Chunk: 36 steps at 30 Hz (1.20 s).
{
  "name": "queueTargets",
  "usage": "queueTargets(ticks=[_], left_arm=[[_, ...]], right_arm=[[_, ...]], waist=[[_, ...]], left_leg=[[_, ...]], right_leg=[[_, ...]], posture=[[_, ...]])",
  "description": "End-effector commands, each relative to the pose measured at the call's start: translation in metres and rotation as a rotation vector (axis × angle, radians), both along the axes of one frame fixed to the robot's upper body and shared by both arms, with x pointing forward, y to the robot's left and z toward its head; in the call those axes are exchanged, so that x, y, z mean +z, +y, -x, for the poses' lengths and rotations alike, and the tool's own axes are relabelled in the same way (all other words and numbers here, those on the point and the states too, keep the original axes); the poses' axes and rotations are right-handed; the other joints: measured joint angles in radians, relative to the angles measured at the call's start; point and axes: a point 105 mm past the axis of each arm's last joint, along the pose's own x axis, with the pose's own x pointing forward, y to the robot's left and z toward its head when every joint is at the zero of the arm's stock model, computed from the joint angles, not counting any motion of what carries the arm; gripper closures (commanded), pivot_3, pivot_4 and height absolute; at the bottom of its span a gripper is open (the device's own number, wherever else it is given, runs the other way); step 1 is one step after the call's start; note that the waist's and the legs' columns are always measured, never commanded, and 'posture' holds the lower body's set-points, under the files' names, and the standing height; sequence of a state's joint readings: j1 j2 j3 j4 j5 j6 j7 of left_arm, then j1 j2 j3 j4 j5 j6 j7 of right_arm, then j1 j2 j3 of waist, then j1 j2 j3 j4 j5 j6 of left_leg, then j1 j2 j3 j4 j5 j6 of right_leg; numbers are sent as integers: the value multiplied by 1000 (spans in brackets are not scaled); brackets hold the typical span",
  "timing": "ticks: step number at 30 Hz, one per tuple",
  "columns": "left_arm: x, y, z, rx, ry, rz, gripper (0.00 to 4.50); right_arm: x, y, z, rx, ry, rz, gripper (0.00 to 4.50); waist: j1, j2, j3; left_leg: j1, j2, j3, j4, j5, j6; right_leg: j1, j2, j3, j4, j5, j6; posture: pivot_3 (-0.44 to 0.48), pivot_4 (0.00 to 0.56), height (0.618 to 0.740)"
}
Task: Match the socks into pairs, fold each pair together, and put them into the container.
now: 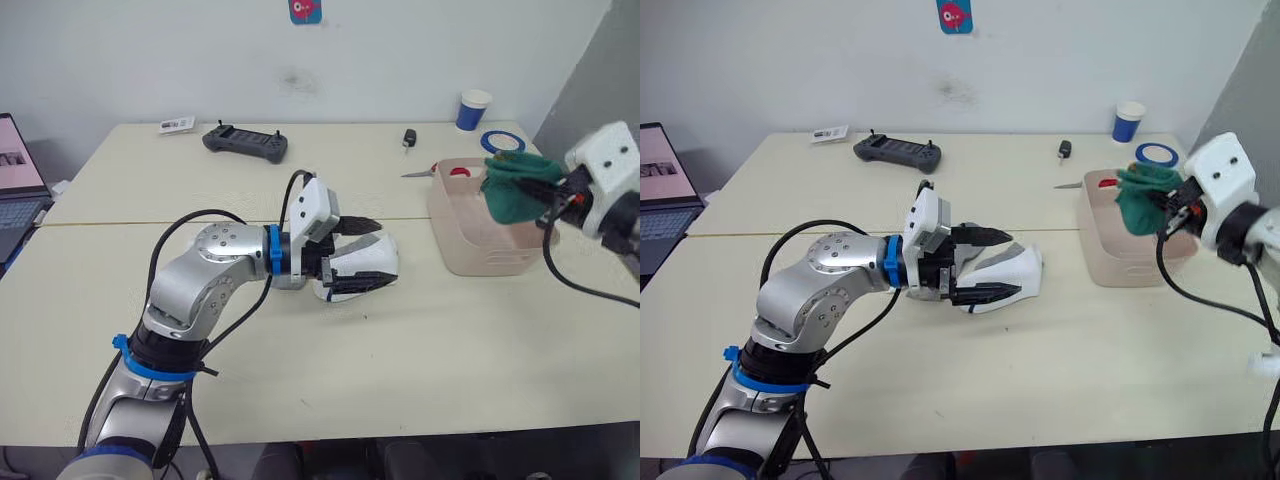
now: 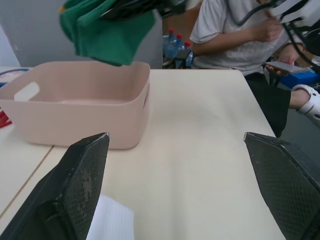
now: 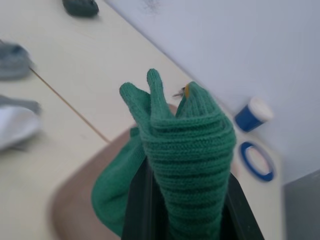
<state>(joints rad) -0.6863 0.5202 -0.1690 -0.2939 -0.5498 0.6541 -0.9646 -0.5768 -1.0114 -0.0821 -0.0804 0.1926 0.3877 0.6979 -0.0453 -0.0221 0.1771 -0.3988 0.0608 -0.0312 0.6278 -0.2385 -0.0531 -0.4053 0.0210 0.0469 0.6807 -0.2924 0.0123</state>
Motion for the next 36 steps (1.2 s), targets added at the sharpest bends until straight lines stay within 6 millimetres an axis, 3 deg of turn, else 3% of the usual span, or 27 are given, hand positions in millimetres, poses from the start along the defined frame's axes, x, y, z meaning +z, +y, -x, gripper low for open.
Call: queueTargets(ticks=[1,5,10,15,17,23,28,36], left_arm=[[15,-4,5,-6,-59,28,13],[16,-7,6,4,-72,41,13],[12,-8,5,20,-88,41,13],[11,-8,4,25,-98,35,13],[11,-9,3,28,-101,35,0],[10,-7,1,38,-104,27,0],[7,-6,-2,41,-107,12,0],[-2,8,-6,69,-108,-41,0]], right_arm=[[-4,-2,-23,48,-105,361,4500],[-41,-7,-51,101,-90,714,4500],[-69,-8,-67,159,5,840,4500],[-91,-7,-71,209,174,815,4500],[-93,-7,-72,213,222,787,3811],[-77,0,-68,256,357,713,1855],[-47,3,-64,275,387,689,61],[-6,-6,-33,307,389,740,24]], waist=[[-1,0,0],[-1,0,1],[2,1,1],[5,1,1],[6,1,1],[8,1,2],[10,2,2],[16,3,2]], left_leg=[[0,0,1,0,0,0],[0,1,4,0,0,0],[0,0,5,0,2,-4],[0,0,5,0,2,-4],[0,0,5,0,2,-4],[0,0,5,1,2,-4],[1,0,5,1,2,-4],[1,0,4,1,2,-4]], right_leg=[[0,0,0,0,0,0],[-1,-1,1,0,0,0],[-1,-3,2,1,3,-6],[-1,-3,2,1,3,-6],[-1,-3,1,1,3,-6],[0,-4,1,2,4,-6],[0,-4,1,3,4,-6],[0,-4,0,3,4,-6]], posture=[[0,150,740],[0,150,740],[0,150,740],[0,150,740],[0,150,740],[0,150,740],[0,150,740],[0,150,740]])
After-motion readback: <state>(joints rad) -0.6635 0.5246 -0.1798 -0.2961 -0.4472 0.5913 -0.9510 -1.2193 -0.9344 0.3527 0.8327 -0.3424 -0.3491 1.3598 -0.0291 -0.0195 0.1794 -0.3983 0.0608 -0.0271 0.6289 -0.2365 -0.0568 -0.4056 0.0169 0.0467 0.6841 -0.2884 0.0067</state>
